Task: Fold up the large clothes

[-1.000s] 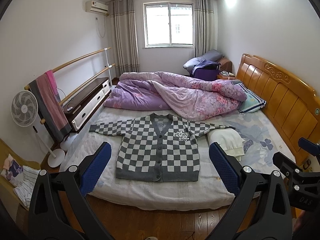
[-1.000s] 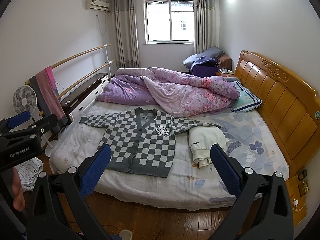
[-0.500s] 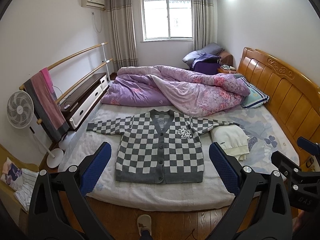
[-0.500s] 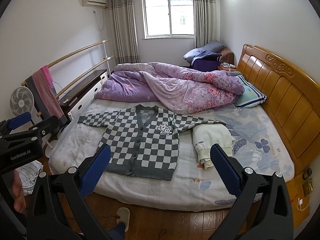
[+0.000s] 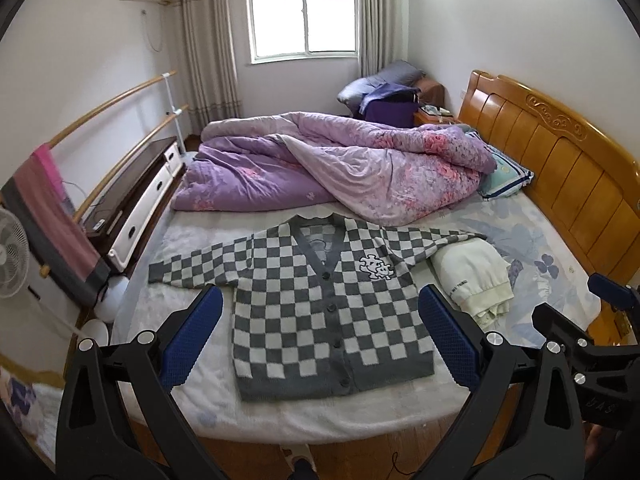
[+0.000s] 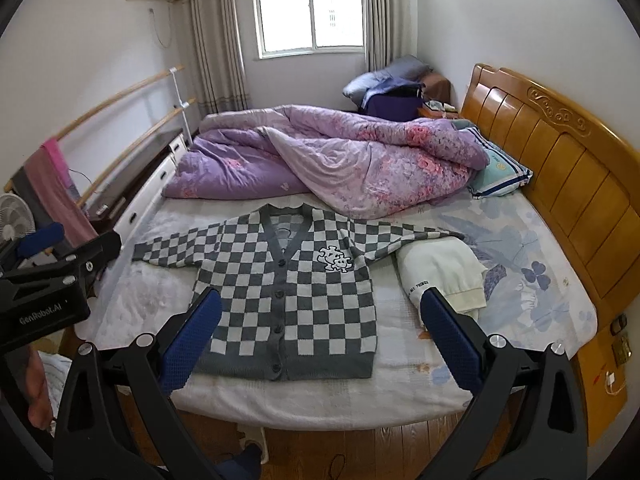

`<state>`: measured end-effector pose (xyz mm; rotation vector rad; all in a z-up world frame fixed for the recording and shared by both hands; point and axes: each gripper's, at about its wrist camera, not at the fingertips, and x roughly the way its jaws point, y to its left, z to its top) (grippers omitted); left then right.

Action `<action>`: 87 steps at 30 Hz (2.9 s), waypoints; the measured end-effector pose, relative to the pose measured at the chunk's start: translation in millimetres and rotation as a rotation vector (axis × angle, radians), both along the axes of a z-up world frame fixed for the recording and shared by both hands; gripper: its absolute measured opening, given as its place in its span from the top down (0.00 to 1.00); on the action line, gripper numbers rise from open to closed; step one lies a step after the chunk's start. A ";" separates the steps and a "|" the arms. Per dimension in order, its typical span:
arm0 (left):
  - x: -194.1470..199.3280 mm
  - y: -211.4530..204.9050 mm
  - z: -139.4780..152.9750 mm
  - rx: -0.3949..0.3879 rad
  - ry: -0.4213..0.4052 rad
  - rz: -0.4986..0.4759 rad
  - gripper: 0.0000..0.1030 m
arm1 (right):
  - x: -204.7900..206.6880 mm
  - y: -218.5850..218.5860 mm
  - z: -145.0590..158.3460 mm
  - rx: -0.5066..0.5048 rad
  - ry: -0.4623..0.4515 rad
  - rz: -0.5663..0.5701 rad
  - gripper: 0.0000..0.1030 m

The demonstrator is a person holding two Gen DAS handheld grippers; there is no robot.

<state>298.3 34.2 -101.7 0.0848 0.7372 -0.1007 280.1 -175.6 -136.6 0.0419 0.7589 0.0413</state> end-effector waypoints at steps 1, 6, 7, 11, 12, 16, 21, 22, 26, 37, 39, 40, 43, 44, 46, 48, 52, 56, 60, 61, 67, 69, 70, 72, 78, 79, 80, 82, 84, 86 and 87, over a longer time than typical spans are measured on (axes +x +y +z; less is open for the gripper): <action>13.6 9.0 -2.8 0.000 0.010 -0.009 0.05 | 10.3 9.3 -0.7 -0.004 0.007 -0.009 0.07; 72.4 53.1 -18.8 -0.021 0.067 -0.033 0.05 | 64.5 62.7 -11.5 -0.018 0.051 -0.027 0.07; 84.5 63.6 -23.2 -0.024 0.079 -0.032 0.05 | 75.2 72.6 -14.4 -0.020 0.061 -0.027 0.07; 128.2 105.2 -42.6 -0.036 0.122 -0.014 0.05 | 119.4 118.0 -30.8 -0.025 0.104 -0.005 0.07; 139.7 117.4 -48.7 -0.039 0.135 -0.005 0.05 | 130.5 130.4 -36.0 -0.031 0.114 0.004 0.07; 171.6 160.2 -72.1 -0.057 0.181 0.030 0.05 | 168.9 177.2 -59.2 -0.054 0.166 0.051 0.07; 209.5 214.8 -105.3 -0.092 0.246 0.084 0.05 | 210.4 230.0 -84.1 -0.086 0.206 0.105 0.07; 215.0 223.2 -112.0 -0.099 0.256 0.093 0.05 | 216.9 236.8 -88.5 -0.087 0.212 0.111 0.07; 238.8 256.5 -136.4 -0.105 0.283 0.133 0.05 | 250.1 271.3 -110.3 -0.085 0.231 0.139 0.07; 294.9 343.2 -236.8 -0.168 0.387 0.271 0.05 | 324.6 344.4 -196.5 -0.105 0.310 0.218 0.07; 304.7 361.8 -262.4 -0.182 0.411 0.311 0.05 | 339.2 355.0 -218.9 -0.104 0.330 0.237 0.07; 308.5 370.1 -273.3 -0.189 0.417 0.328 0.05 | 344.0 358.3 -226.4 -0.100 0.336 0.244 0.07; 323.8 402.4 -315.1 -0.188 0.447 0.402 0.05 | 362.2 370.9 -256.0 -0.106 0.323 0.274 0.07; 329.4 414.3 -327.7 -0.194 0.446 0.425 0.05 | 368.6 374.5 -267.0 -0.110 0.317 0.283 0.10; 339.4 439.4 -352.8 -0.219 0.426 0.479 0.05 | 381.9 379.5 -288.5 -0.100 0.303 0.303 0.26; 352.7 469.9 -384.6 -0.256 0.419 0.555 0.05 | 398.7 382.9 -315.4 -0.083 0.324 0.316 0.38; 380.9 511.5 -436.2 -0.247 0.418 0.642 0.06 | 425.2 383.5 -364.5 -0.014 0.390 0.334 0.70; 405.3 543.2 -489.6 -0.287 0.459 0.696 0.23 | 442.5 378.9 -410.6 0.056 0.445 0.338 0.81; 421.1 567.0 -539.8 -0.302 0.509 0.744 0.36 | 452.1 371.7 -446.3 0.105 0.469 0.360 0.92; 421.6 569.9 -544.8 -0.310 0.509 0.750 0.37 | 455.2 370.7 -456.0 0.113 0.479 0.364 0.94; 434.4 576.0 -546.6 -0.317 0.427 0.761 0.58 | 471.2 374.2 -488.2 0.211 0.503 0.389 0.98; 438.7 578.1 -545.6 -0.324 0.414 0.753 0.70 | 475.0 378.6 -495.1 0.264 0.510 0.402 0.98; 439.7 579.5 -545.5 -0.328 0.412 0.754 0.79 | 476.7 380.8 -501.7 0.287 0.528 0.405 0.98; 437.6 585.7 -545.3 -0.368 0.390 0.747 0.89 | 481.0 384.9 -527.1 0.252 0.624 0.376 1.00; 434.9 569.1 -505.4 -0.312 0.332 0.693 0.92 | 484.6 381.6 -547.1 0.262 0.660 0.385 1.00; 433.7 561.4 -492.2 -0.291 0.307 0.677 0.92 | 484.8 384.3 -546.5 0.237 0.661 0.395 1.00; 431.1 549.4 -473.7 -0.275 0.275 0.659 0.92 | 485.8 387.4 -545.1 0.211 0.668 0.401 1.00; 424.4 527.3 -441.2 -0.280 0.212 0.627 0.92 | 488.3 393.0 -544.4 0.172 0.690 0.413 1.00; 420.2 503.4 -412.5 -0.281 0.163 0.598 0.92 | 491.1 393.2 -540.8 0.170 0.709 0.419 1.00; 418.3 469.0 -384.0 -0.262 0.121 0.554 0.92 | 493.7 384.8 -531.3 0.248 0.703 0.432 0.99; 418.6 451.6 -372.4 -0.264 0.111 0.534 0.92 | 493.3 374.6 -523.3 0.304 0.686 0.436 0.99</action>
